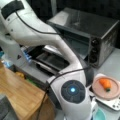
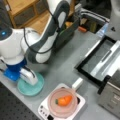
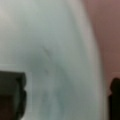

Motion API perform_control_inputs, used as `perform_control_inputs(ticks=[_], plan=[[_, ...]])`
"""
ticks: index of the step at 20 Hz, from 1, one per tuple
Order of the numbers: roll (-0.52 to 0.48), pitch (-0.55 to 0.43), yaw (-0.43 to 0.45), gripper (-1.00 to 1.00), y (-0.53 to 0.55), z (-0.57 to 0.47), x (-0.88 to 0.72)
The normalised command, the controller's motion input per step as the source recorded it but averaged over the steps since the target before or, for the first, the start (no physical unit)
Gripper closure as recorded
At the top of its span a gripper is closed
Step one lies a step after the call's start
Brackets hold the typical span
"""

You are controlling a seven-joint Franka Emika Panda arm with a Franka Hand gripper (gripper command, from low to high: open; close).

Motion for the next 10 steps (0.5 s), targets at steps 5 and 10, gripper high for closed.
perform_control_inputs(ticks=[5, 10], plan=[[0.223, -0.024, -0.006, 1.00, -0.04, 0.04, -0.08], [0.260, -0.038, 0.018, 1.00, -0.07, -0.02, -0.09]])
